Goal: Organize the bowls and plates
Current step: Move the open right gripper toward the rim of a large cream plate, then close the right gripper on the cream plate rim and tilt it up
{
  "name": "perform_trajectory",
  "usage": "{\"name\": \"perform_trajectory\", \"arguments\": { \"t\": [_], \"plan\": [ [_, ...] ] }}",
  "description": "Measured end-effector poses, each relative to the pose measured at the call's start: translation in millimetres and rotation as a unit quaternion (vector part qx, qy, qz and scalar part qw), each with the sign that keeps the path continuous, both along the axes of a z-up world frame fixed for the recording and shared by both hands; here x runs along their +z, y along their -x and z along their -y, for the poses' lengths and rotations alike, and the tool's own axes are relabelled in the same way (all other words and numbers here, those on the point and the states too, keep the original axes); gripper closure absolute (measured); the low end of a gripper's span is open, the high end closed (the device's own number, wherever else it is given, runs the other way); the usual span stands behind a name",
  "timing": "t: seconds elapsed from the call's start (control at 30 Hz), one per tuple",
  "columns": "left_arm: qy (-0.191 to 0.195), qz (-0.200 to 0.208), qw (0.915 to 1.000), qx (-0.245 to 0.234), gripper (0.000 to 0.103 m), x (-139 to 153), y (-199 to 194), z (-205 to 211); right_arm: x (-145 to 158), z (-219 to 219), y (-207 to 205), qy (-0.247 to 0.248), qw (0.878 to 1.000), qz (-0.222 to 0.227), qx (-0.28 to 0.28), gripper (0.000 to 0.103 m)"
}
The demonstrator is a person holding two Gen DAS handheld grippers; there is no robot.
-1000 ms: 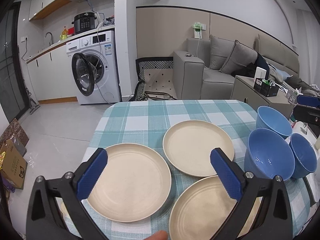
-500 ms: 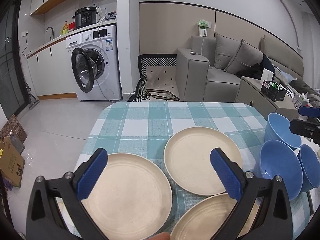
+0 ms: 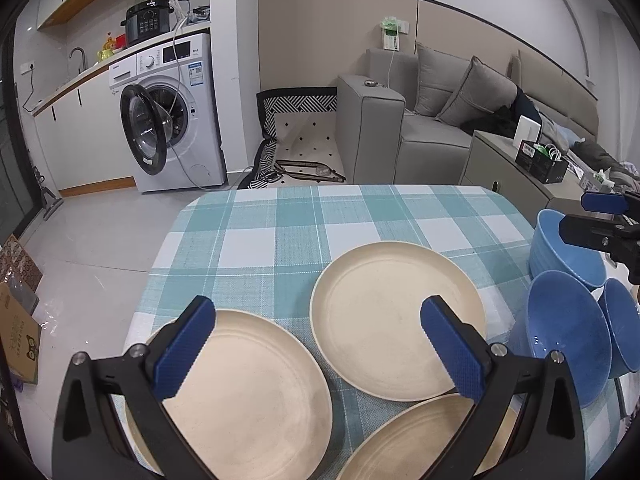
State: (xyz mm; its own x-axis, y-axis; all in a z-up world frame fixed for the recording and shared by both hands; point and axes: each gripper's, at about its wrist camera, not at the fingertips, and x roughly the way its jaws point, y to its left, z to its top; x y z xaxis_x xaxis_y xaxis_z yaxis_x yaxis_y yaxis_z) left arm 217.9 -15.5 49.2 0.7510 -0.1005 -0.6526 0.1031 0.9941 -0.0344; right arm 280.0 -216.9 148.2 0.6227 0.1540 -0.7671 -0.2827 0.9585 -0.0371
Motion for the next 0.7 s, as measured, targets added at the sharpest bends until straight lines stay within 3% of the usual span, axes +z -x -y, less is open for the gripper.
{"name": "perform_trajectory", "arguments": {
  "t": [0.7],
  "plan": [
    [-0.005,-0.054,0.9984,-0.015,0.0,-24.3,-42.2,-1.8,-44.8,-16.9,-60.7,0.042,0.995,-0.094,0.007,0.0]
  ]
}}
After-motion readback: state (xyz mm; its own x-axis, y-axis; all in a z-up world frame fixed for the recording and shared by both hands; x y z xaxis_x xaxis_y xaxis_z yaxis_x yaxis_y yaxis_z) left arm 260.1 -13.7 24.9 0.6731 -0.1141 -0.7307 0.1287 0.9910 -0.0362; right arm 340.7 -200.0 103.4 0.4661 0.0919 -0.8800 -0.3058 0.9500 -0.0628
